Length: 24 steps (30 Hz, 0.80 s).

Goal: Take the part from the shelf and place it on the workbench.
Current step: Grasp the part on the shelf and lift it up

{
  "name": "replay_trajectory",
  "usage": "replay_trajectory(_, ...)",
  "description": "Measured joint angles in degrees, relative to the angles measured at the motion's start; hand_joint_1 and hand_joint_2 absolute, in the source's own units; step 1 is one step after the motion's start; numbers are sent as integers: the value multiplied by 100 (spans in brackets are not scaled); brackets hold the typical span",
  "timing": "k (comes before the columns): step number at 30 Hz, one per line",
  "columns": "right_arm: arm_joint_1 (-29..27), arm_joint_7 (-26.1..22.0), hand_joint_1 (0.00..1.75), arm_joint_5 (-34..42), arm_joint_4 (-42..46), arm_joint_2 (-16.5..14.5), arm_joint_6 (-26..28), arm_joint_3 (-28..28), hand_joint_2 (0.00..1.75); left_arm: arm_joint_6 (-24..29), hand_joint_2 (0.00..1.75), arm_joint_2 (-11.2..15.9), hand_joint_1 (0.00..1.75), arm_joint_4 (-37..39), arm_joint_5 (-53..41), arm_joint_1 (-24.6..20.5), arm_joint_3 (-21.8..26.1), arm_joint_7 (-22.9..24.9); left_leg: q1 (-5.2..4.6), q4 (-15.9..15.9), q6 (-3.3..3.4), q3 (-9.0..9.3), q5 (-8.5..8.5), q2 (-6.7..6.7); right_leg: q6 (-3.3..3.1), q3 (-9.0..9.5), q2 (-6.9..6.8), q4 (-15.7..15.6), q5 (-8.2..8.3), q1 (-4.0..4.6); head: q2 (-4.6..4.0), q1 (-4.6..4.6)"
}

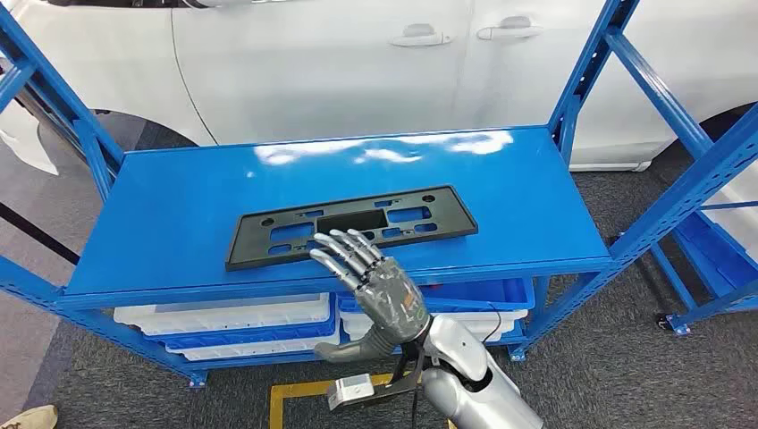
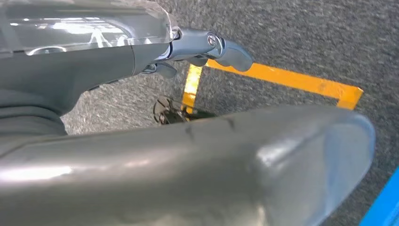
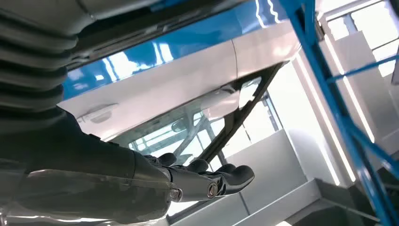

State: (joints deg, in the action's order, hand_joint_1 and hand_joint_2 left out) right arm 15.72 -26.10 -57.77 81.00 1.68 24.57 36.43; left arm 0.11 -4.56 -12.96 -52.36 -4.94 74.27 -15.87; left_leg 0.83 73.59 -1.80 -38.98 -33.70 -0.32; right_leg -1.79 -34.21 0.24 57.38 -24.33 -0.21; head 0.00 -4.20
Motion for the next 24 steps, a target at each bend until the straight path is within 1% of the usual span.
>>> replay_trajectory(2, 29, 17, 0, -17, -64, 0, 11, 73, 175, 1, 0, 1, 0, 0, 1, -1, 0, 0, 9, -443, -9, 178, 284, 1, 15, 23, 2, 2, -11, -3, 0, 0)
replay_trajectory(3, 55, 36, 0, -40, -122, 0, 26, 140, 175, 1, 0, 2, 0, 0, 1, -1, 0, 0, 15, -860, -9, 338, 527, 2, 32, 40, 3, 5, -23, -3, 0, 0)
replay_trajectory(4, 83, 73, 0, -114, -173, 0, 62, 197, 175, 1, 0, 3, 0, 0, -2, -4, 0, 0, 10, -1219, 13, 471, 654, 3, 55, 46, 6, 17, -31, 4, 0, 0)
replay_trajectory(5, 112, 143, 0, -269, -222, 0, 153, 249, 175, 0, 0, 3, 0, 0, -9, -6, -1, 1, 1, -1458, 51, 561, 738, 4, 84, 40, 7, 27, -41, 14, 0, 0)
replay_trajectory(6, 139, 240, 0, -501, -272, 0, 289, 302, 175, -1, 0, 2, 0, 0, -19, -2, -2, 5, -10, -1559, 95, 591, 752, 3, 116, 32, 7, 36, -49, 23, 0, 0)
replay_trajectory(7, 170, 367, 0, -795, -328, -1, 458, 358, 175, -4, 0, 2, 0, 0, -32, 3, -3, 14, -20, -1571, 140, 593, 738, 2, 149, 26, 8, 41, -51, 31, 0, 0)
replay_trajectory(9, 253, 650, 0, -1342, -463, -10, 743, 473, 175, -16, 0, -8, 0, 1, -61, 16, -7, 45, 5, -1588, 214, 610, 819, 6, 212, 16, 5, 89, -102, 30, 0, 1)
replay_trajectory(10, 304, 787, 0, -1524, -545, -23, 824, 524, 175, -22, 0, -13, 0, 2, -75, 15, -11, 62, 17, -1602, 247, 618, 837, 10, 242, -35, 4, 210, -191, 25, 0, 1)
replay_trajectory(11, 363, 922, 0, -1656, -647, -47, 867, 575, 175, -21, 0, -17, 0, 2, -86, 11, -17, 84, 26, -1616, 275, 623, 851, 14, 270, -147, 3, 460, -345, 15, 0, 1)
replay_trajectory(13, 478, 1165, 0, -1798, -909, -120, 898, 668, 175, 3, 0, -19, 0, 2, -100, 9, -27, 124, 13, -1615, 304, 618, 850, 16, 312, -501, 1, 1215, -716, -6, 0, 2)
replay_trajectory(14, 537, 1281, 0, -1845, -1064, -169, 904, 711, 175, 17, 0, -19, 0, 2, -109, 12, -29, 138, 8, -1614, 307, 616, 848, 16, 324, -662, 1, 1546, -827, -13, 0, 2)
replay_trajectory(15, 602, 1395, 0, -1876, -1236, -230, 909, 744, 175, 23, 0, -19, 0, 2, -126, 16, -32, 145, 5, -1612, 308, 616, 847, 15, 327, -739, 0, 1698, -831, -16, 0, 2)
replay_trajectory(16, 685, 1505, 0, -1899, -1414, -300, 912, 766, 175, 21, 0, -19, 0, 2, -144, 20, -39, 146, 4, -1610, 306, 620, 845, 12, 320, -710, 0, 1629, -728, -17, 0, 2)
replay_trajectory(17, 788, 1619, 0, -1917, -1599, -381, 917, 778, 175, 11, 0, -20, 0, 2, -169, 22, -50, 146, 1, -1609, 301, 627, 842, 9, 301, -571, 0, 1339, -541, -16, 0, 2)
replay_trajectory(18, 907, 1723, 0, -1931, -1786, -465, 928, 784, 175, 1, 0, -22, 0, 2, -191, 21, -67, 146, -3, -1607, 293, 635, 837, 6, 266, -368, 0, 930, -336, -10, 0, 2)
replay_trajectory(19, 1037, 1815, 0, -1943, -1976, -548, 948, 785, 175, -9, 0, -28, 0, 4, -209, 20, -85, 146, -20, -1596, 275, 636, 827, 5, 229, -177, -3, 532, -189, 4, 0, 2)
replay_trajectory(20, 1162, 1897, 0, -1952, -2174, -629, 975, 785, 175, -14, 0, -34, 0, 7, -231, 18, -102, 149, -30, -1591, 250, 635, 821, 5, 196, -43, -7, 249, -103, 19, 0, 2)
replay_trajectory(21, 1271, 1964, 0, -1958, -2368, -704, 1005, 785, 175, -15, 0, -39, 0, 10, -247, 17, -117, 154, -38, -1587, 222, 632, 815, 5, 170, 23, -10, 103, -82, 35, 0, 2)
replay_trajectory(22, 1363, 2020, 0, -1965, -2564, -774, 1030, 784, 175, -14, 0, -43, 0, 13, -261, 16, -127, 163, -44, -1589, 189, 631, 812, 6, 152, 33, -12, 67, -96, 48, 0, 2)
replay_trajectory(24, 1521, 2086, 0, -1968, -2947, -912, 1065, 778, 175, 1, 0, -42, 0, 13, -281, 13, -138, 184, -33, -1580, 125, 635, 791, 9, 104, 47, -10, 33, -74, 32, 0, 1)
